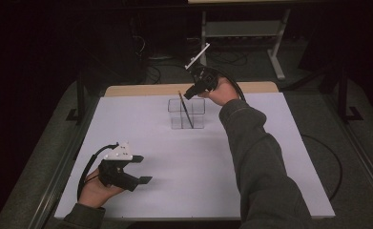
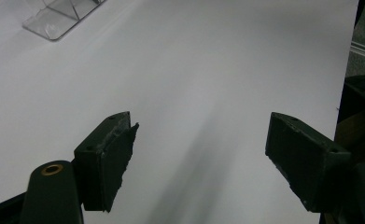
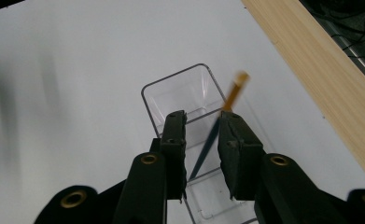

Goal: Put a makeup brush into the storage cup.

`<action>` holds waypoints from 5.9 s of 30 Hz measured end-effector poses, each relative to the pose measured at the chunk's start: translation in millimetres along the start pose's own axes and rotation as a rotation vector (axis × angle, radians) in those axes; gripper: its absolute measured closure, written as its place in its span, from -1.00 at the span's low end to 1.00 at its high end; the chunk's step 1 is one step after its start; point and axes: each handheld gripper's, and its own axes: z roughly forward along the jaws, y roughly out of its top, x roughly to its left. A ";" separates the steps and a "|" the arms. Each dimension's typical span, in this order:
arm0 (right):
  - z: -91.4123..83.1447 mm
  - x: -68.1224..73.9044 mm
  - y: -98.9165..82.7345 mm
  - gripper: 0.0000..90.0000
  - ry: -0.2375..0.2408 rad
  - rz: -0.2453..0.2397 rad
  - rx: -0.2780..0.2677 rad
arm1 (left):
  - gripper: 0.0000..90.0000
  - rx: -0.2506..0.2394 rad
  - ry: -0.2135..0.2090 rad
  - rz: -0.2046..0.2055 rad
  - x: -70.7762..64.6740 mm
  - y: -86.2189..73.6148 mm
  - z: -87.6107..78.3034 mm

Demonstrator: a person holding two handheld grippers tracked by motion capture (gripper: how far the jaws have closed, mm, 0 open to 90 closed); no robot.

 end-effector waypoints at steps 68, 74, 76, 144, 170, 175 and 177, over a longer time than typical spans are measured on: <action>-52.0 26.8 -92.8 -0.11 0.010 0.070 -0.135 | -0.52 0.022 0.007 0.002 0.3 0.9 4.5; -55.0 32.5 -103.4 -0.15 0.020 0.098 -0.133 | -0.52 0.022 0.008 0.004 -0.3 1.2 5.5; -56.3 35.4 -107.1 -0.15 0.018 0.107 -0.148 | -0.52 0.028 0.007 0.004 -0.3 1.3 5.8; -69.1 72.7 -207.7 -0.17 -0.012 0.171 -0.143 | -0.53 0.042 0.009 -0.001 -2.6 -0.2 10.6; -63.3 86.0 -248.2 -0.16 -0.049 0.245 -0.118 | -0.55 0.032 0.012 -0.002 -4.2 0.2 12.8; -61.5 88.8 -255.4 -0.13 -0.050 0.268 -0.110 | -0.55 0.029 0.015 -0.006 -4.6 -0.2 11.8; -60.3 88.8 -257.4 -0.13 -0.053 0.261 -0.103 | -0.55 0.026 0.016 -0.008 -4.8 -0.2 11.4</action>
